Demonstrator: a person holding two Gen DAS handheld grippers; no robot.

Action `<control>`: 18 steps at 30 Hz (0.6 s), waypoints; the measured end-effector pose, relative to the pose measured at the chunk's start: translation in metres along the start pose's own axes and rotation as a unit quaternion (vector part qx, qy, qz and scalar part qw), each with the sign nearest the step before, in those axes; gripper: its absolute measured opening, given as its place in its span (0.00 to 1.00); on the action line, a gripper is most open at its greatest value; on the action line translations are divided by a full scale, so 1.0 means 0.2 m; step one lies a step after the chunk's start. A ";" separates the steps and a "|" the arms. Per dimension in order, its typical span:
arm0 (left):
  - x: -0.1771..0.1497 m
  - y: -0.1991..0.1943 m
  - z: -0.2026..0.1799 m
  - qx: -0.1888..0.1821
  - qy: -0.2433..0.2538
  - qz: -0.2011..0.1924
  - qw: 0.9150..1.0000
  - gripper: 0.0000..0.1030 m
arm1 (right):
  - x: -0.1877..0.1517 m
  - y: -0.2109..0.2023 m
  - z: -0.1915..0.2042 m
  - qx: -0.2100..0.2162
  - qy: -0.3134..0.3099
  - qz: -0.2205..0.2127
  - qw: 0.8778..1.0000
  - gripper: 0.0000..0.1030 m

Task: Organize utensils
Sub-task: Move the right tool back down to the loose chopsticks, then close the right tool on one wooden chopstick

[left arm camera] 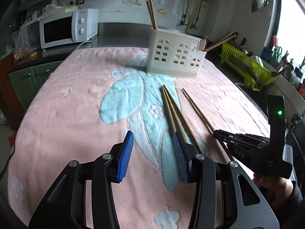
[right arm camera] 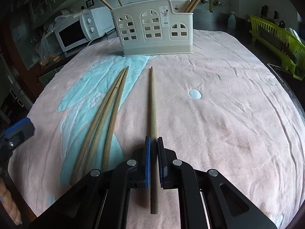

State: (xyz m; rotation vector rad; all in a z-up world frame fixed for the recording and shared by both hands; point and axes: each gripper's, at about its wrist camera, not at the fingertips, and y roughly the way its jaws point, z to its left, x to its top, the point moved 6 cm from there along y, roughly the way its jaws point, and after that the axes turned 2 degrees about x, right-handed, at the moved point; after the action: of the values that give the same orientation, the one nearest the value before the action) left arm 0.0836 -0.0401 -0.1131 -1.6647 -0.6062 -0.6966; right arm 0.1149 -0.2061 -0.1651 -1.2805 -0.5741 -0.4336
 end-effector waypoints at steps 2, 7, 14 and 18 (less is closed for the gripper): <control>-0.03 0.07 -0.05 -0.003 0.010 0.015 1.000 0.41 | -0.01 -0.02 -0.04 0.003 0.004 -0.001 1.000 0.07; -0.06 0.22 -0.12 -0.007 0.014 0.045 0.999 0.34 | -0.02 -0.05 -0.09 0.013 0.003 -0.003 1.000 0.07; -0.10 0.33 -0.18 -0.019 0.023 0.070 0.997 0.24 | -0.06 -0.07 -0.12 0.016 -0.004 0.000 1.000 0.07; -0.10 0.36 -0.20 -0.011 0.032 0.073 0.997 0.24 | -0.08 -0.07 -0.12 0.015 -0.005 0.000 1.000 0.07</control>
State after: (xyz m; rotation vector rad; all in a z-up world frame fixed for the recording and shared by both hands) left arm 0.1167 -0.0934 -0.1707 -1.6824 -0.4285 -0.6507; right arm 0.0980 -0.2330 -0.1685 -1.2551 -0.5875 -0.4185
